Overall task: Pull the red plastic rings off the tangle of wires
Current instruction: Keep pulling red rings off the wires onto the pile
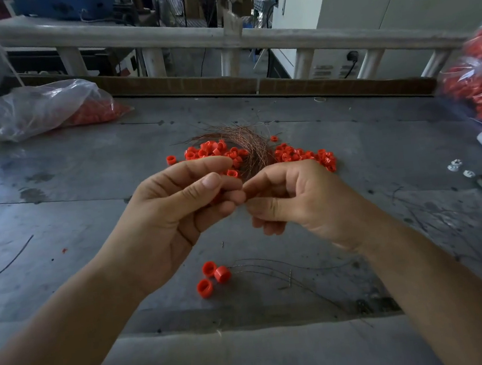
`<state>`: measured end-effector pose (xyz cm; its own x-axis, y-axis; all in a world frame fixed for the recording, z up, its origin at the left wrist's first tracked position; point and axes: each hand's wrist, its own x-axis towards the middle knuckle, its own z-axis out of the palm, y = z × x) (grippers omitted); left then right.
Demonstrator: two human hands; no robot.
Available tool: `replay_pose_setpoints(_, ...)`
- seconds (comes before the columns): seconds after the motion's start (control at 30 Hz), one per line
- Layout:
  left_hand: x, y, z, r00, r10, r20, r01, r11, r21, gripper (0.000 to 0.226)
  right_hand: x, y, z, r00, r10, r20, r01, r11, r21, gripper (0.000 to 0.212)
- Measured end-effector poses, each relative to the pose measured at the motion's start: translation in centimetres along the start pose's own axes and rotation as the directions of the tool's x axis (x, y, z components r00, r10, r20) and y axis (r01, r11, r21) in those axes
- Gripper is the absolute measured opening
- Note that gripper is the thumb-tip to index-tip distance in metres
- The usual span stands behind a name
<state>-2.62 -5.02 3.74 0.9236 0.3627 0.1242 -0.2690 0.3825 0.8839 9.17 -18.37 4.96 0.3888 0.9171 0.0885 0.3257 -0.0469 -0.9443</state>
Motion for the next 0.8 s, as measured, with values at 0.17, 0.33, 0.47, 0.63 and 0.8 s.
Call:
replay_pose_setpoints(0.17,0.1,0.1,-0.5,0.996,-0.034,-0.08,0.047,0.984,0.171,0.017,-0.1,-0.1,-1.7,0.997,-0.011,-0.081,-0.001,0.989,-0.148,0.016)
replay_pose_setpoints(0.33,0.2,-0.3,-1.0,0.993,0.008,-0.114,0.06,0.81,0.584,0.016,-0.1,0.6,-2.2,0.994,0.109,-0.025,-0.109,0.896,-0.429,0.015)
replay_pose_setpoints(0.47,0.4,-1.3,-1.7,0.995,0.047,-0.093,0.055,0.526,0.849,0.027,0.0,1.0,-1.7,0.976,0.206,0.071,-0.133,0.822,-0.554,0.013)
replay_pose_setpoints(0.63,0.5,-1.6,-1.9,0.996,-0.078,-0.038,0.068,0.425,0.903,0.03,0.0,1.2,-1.8,0.961,0.257,0.098,-0.138,0.758,-0.638,0.016)
replay_pose_setpoints(0.8,0.4,-1.7,-1.6,0.991,-0.132,0.006,0.038,0.325,0.945,0.022,0.2,1.5,-1.6,0.948,0.289,0.131,-0.111,0.69,-0.716,0.011)
